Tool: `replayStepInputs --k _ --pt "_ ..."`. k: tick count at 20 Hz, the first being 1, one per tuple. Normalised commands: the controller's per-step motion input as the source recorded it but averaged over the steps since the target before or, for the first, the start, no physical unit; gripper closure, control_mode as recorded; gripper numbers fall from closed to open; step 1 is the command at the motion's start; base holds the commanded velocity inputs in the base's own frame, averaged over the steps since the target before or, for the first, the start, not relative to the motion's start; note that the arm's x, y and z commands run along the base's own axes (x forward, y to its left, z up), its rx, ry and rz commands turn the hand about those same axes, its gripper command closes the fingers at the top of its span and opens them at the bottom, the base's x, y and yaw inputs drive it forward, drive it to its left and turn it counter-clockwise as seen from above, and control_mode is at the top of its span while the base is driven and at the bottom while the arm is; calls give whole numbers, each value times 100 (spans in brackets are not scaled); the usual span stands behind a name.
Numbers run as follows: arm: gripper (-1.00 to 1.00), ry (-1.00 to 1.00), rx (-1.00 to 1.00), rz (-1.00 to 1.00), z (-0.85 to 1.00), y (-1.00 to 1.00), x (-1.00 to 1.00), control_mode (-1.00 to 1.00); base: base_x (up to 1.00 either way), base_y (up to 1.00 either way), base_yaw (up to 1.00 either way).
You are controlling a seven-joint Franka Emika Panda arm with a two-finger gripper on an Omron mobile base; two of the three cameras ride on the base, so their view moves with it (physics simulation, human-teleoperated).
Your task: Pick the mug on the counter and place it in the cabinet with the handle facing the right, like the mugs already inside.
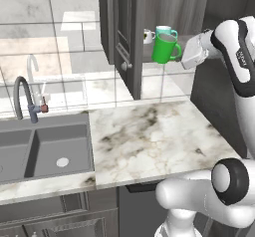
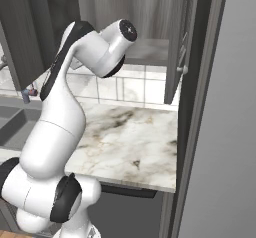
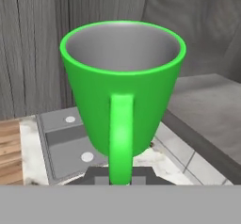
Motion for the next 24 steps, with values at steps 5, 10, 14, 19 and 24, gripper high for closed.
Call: replayStepInputs --k 5,10,14,19,24 --pt "100 0 1 11 21 0 30 -100 0 0 0" --pt "100 0 0 8 23 0 16 -100 0 0 0" --pt "100 0 0 5 13 0 2 -100 0 0 0" --pt "100 0 0 2 3 0 0 -100 0 0 0" --pt "100 0 0 2 0 0 0 -100 0 0 0"
